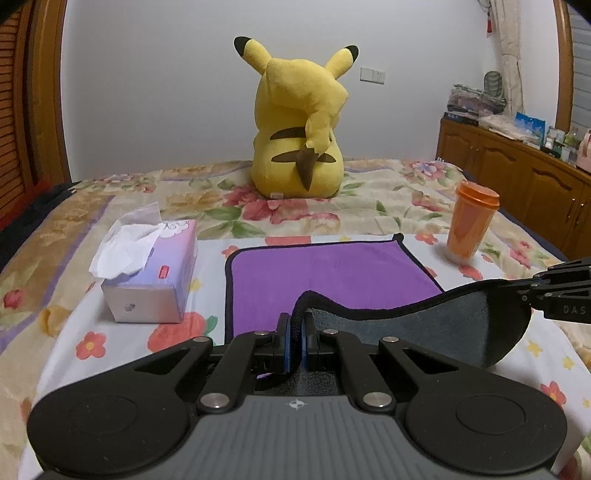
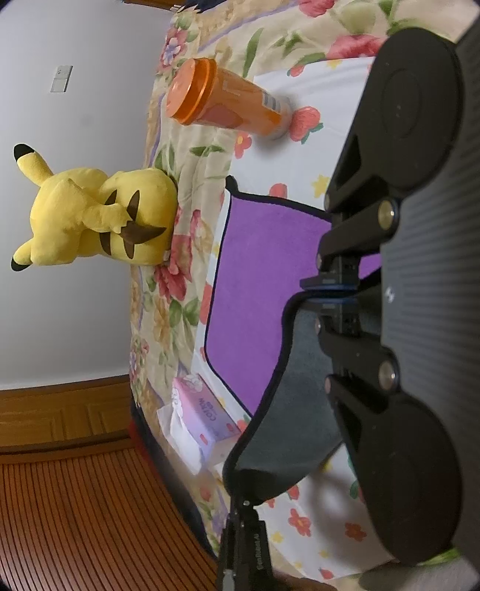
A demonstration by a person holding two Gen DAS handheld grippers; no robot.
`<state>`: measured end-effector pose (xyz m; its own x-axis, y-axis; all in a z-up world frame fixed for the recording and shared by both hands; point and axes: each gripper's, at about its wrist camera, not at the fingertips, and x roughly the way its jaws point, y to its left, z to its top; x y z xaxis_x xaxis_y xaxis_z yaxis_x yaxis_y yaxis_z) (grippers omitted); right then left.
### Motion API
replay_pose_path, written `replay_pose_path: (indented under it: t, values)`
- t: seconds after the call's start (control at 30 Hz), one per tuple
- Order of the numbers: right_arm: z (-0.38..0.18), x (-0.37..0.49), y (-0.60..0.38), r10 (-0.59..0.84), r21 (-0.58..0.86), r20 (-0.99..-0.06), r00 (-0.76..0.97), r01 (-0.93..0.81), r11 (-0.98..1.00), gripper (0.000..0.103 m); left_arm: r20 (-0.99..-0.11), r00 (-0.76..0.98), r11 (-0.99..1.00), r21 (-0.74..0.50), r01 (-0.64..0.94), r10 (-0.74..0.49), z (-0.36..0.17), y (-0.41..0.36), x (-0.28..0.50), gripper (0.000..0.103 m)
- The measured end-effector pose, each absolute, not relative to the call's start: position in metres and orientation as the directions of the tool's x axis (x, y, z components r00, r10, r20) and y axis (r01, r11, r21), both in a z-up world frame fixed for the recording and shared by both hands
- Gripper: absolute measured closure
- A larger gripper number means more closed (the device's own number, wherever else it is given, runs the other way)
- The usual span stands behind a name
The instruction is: Fold towel
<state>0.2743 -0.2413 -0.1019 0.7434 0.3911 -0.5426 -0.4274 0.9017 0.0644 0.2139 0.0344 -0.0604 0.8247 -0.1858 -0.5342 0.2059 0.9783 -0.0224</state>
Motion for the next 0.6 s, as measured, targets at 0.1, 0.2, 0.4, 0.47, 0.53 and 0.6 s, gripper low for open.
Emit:
replay_pose_path:
  t: [0.1,0.2,0.4,0.47,0.53,0.6]
  values:
    - [-0.101,0.275,-0.241,0.392,0.061,-0.539,0.745,-0.43,0.901,0.098,-0.531,0.826,0.978,-0.021,0.21,-0.188,-0.059,0.033,0.214,0.094]
    - [-0.102,0.277,-0.241,0.394,0.06,-0.536,0.747,-0.432,0.9,0.098,-0.53,0.826,0.977,-0.023,0.212,-0.192,-0.059,0.033,0.217,0.094]
    - [-0.105,0.28,-0.239,0.395,0.052,-0.543,0.741,-0.439,0.897,0.098,-0.538,0.822,0.977,-0.018,0.212,-0.188,-0.062,0.032,0.221,0.094]
    - [-0.105,0.281,-0.238,0.395,0.05,-0.544,0.74,-0.441,0.896,0.098,-0.539,0.822,0.977,-0.014,0.213,-0.187,-0.063,0.032,0.223,0.094]
    - [-0.105,0.283,-0.238,0.397,0.049,-0.542,0.741,-0.444,0.895,0.098,-0.539,0.822,0.977,-0.011,0.214,-0.186,-0.063,0.031,0.225,0.094]
    - [-0.105,0.284,-0.239,0.398,0.048,-0.54,0.742,-0.446,0.894,0.098,-0.54,0.821,0.977,-0.006,0.215,-0.185,-0.065,0.031,0.228,0.094]
